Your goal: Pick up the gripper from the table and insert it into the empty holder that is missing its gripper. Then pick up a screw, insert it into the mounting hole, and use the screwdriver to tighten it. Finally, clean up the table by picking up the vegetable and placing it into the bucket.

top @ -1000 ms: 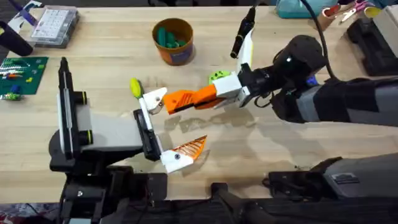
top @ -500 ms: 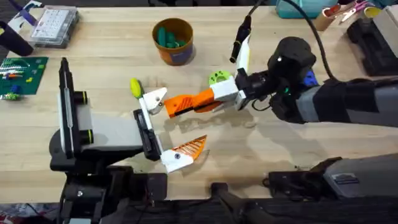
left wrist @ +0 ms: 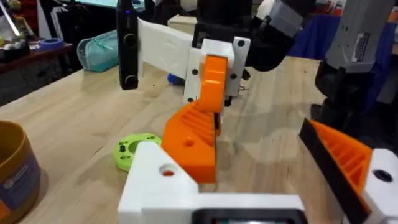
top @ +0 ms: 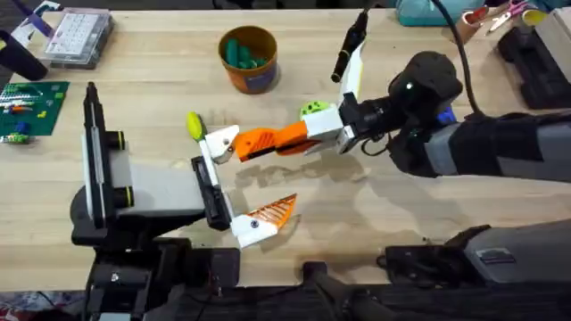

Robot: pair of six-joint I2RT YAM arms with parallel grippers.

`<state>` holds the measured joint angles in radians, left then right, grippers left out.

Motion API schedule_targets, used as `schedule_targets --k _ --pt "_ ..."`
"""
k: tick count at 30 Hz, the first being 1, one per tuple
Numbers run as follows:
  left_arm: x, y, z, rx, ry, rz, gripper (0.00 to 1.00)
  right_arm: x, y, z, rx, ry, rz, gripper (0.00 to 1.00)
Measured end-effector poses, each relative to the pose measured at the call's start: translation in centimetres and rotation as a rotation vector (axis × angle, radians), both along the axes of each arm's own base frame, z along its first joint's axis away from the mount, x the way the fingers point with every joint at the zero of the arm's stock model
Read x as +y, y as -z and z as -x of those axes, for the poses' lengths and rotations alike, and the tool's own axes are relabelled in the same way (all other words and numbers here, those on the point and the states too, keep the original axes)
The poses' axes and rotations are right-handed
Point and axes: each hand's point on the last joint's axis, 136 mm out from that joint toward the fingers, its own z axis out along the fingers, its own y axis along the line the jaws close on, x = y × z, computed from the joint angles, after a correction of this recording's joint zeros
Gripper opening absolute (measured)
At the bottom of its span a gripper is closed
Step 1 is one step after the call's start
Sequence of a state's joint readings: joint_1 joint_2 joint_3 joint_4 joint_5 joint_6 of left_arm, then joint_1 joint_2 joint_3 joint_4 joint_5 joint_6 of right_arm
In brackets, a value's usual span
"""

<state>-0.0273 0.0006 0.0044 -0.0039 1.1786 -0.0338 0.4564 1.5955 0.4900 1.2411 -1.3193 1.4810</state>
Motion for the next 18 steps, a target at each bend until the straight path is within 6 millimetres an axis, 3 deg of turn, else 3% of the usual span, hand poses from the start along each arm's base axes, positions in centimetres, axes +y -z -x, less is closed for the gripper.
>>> schedule_targets --k 18 --pt "0.0 0.3 -0.1 0.038 -0.004 0.004 0.984 1.4 1.3 -0.6 0.039 0.073 0.04 0.015"
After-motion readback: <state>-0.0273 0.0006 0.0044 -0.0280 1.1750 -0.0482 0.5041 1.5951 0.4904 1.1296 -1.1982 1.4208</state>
